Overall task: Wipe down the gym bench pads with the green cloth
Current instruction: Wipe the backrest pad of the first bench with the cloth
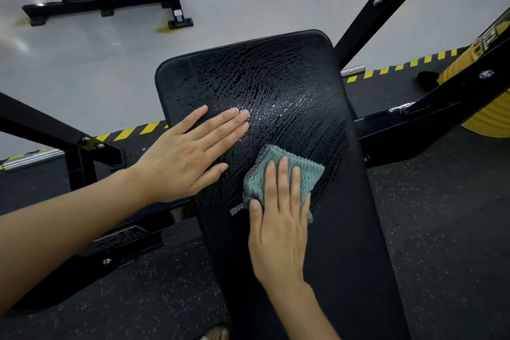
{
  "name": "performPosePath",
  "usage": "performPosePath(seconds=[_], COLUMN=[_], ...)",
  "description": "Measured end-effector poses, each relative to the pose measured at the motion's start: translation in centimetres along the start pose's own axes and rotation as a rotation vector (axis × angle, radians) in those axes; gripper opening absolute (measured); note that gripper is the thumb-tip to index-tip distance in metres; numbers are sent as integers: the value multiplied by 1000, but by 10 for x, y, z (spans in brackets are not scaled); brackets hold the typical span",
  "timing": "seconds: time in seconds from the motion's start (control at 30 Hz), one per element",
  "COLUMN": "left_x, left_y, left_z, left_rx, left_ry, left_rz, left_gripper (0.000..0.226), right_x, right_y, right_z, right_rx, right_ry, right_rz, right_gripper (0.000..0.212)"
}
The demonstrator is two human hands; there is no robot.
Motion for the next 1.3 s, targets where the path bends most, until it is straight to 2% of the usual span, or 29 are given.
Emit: performPosePath(seconds=[0.2,0.4,0.53,0.77,0.93,1.17,1.3], left_x=[-1,-4,-3,-3,-2,-1,-1], left_y=[-1,-14,-24,-43,-59,-68,-68], left_z=[2,10,12,15,15,16,14], left_rx=[32,155,217,313,384,452,458], left_ry=[3,26,31,27,20,16,9], left_rz=[20,49,51,54,75,107,99], left_gripper=[64,66,67,67,69,70,70], right_x=[-10,-22,-19,11,12,-20,-26], right_y=[-39,-85,-71,12,-2,-68,-96], right_z=[-28,-36,-20,40,29,-38,-34], right_rx=[196,451,462,415,450,658,832], right_ry=[-58,-137,-153,-133,-131,-190,-227], right_rz=[-72,-144,-141,-109,-133,-191,-194], right_gripper=[59,56,57,56,56,56,57])
Point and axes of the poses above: each hand's wrist, its own y-axis away from the middle knuckle, its own x-axis out of the palm, z = x × y, the point moved 2 cm from there along -y, towards the middle knuckle, and after that the axes turned 4 degrees about y, right-handed, at the moved point
